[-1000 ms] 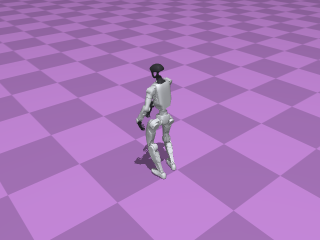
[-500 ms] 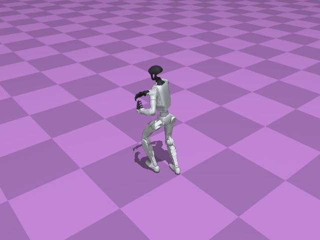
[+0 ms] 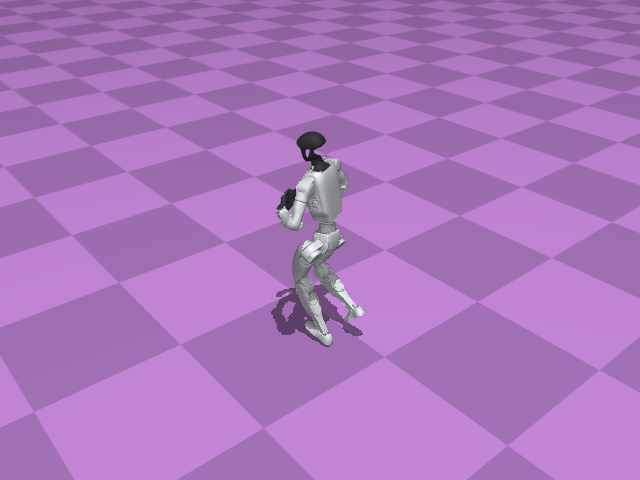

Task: Walk

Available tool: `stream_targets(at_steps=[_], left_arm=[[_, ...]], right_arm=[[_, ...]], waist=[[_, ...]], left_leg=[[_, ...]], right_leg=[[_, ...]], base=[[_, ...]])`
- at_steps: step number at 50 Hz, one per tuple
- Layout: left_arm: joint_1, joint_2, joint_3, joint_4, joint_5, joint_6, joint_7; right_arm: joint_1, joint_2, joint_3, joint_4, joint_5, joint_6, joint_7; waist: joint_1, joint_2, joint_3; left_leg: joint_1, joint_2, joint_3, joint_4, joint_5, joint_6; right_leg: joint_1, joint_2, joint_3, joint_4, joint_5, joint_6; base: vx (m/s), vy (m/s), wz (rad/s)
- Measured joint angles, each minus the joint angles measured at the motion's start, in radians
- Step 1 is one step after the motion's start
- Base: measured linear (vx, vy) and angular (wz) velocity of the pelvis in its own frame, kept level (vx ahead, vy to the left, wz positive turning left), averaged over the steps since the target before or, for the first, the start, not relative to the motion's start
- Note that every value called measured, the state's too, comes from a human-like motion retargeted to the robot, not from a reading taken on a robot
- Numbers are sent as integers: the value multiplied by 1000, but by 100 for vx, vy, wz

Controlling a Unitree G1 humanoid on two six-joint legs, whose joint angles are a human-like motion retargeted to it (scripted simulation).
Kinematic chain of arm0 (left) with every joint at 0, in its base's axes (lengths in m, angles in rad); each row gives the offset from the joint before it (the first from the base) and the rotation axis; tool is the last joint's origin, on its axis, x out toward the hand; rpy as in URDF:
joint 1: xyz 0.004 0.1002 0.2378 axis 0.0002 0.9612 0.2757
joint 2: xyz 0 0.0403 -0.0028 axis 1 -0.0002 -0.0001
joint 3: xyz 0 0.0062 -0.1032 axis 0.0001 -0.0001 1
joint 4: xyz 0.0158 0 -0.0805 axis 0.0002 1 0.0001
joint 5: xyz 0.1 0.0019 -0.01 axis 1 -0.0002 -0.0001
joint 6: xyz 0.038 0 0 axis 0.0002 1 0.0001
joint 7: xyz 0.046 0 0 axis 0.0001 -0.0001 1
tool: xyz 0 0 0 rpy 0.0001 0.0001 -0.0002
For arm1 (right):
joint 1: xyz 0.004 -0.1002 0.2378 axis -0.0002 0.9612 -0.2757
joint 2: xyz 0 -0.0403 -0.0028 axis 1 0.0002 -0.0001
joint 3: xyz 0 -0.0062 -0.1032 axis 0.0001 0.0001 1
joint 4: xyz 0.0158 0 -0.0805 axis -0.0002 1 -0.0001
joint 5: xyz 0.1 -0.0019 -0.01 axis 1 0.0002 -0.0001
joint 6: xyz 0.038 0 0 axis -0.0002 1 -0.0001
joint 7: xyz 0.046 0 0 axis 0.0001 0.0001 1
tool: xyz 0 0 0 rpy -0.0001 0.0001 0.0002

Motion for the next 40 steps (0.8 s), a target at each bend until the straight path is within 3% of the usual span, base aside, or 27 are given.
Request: stream_targets(at_steps=[7, 15, 18, 26, 33, 40], left_arm=[[-131, -134, -65, 90, -34, 18, -15], [-229, -196, -107, 162, -81, -18, 23], [-233, -199, -101, 178, -86, -18, 30], [-149, -204, -51, 207, -72, -3, 22], [-23, -183, 42, 213, -19, -1, 29], [89, -147, 157, 219, 55, -3, 44]], right_arm=[[113, -20, -106, 54, 28, -20, -38], [245, -45, -217, 42, -9, -44, -101], [273, -44, -232, 40, -29, -45, -101], [291, -32, -218, 26, -79, -40, -86], [207, -14, -175, 13, -127, -46, -114], [72, 4, -159, 3, -160, -59, -173]], waist=[[-125, 93, -20], [-175, 214, -74], [-174, 231, -79], [-156, 246, -59], [-88, 299, -29], [2, 304, -18]], left_leg=[[136, 48, -84, -107, -28, -39], [227, 156, -171, -203, -33, -102], [259, 168, -194, -182, -51, -111], [303, 223, -114, 17, -71, -146], [238, 362, -73, 367, 111, -243], [79, 458, -17, 623, 175, -240]], right_leg=[[-160, 31, -27, -244, -136, -64], [-179, 212, -38, -794, -85, -1], [-158, 243, -34, -849, -74, 3], [-93, 251, -47, -698, -139, -44], [32, 316, -124, -666, -220, -126], [154, 338, -183, -705, -279, -162]], base=[[41, 3, 47], [43, -5, 51], [39, -9, 52], [35, -9, 71], [25, -13, 51], [23, -13, 52]])
